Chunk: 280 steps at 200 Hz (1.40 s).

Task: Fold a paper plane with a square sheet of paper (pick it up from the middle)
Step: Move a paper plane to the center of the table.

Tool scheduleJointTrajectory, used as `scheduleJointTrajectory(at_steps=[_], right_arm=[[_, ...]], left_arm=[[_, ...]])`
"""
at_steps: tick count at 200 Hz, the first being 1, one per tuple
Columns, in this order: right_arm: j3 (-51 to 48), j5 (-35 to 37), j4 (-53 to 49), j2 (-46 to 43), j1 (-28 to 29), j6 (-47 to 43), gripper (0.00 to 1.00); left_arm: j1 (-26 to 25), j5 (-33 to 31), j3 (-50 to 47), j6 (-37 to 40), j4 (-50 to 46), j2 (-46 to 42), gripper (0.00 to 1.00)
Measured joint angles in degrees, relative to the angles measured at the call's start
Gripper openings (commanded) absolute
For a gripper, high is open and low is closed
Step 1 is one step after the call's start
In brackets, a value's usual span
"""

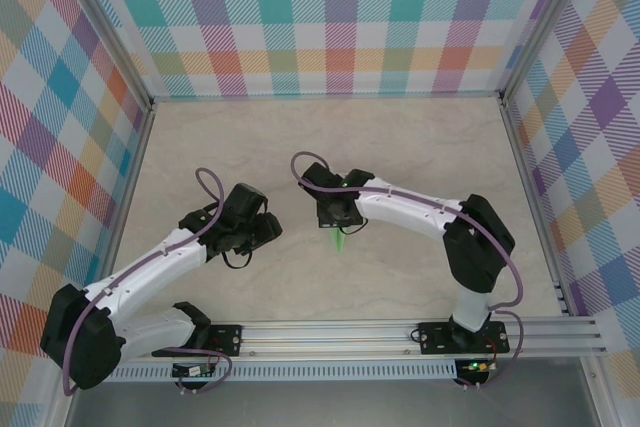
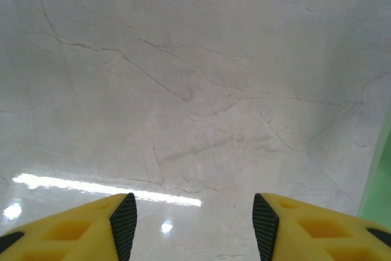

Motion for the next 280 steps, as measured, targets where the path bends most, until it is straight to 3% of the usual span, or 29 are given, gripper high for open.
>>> scheduleJointTrajectory(at_steps=[96, 142, 280], right_arm=[[0.76, -2.34, 1.03, 7.39, -5.70, -1.86, 0.13], [0.74, -3.32, 1.79, 9.16, -6.03, -2.82, 0.19], [0.70, -3.76, 2.62, 9.16, -6.67, -3.30, 0.23]], left_arm=[[0.33, 0.00, 0.00, 0.02, -0.79, 0.76, 0.57], [0.55, 0.17, -0.15, 0.02, -0.63, 1.79, 0.57], [0.70, 0.61, -0.39, 0.04, 0.59, 4.76, 0.58]])
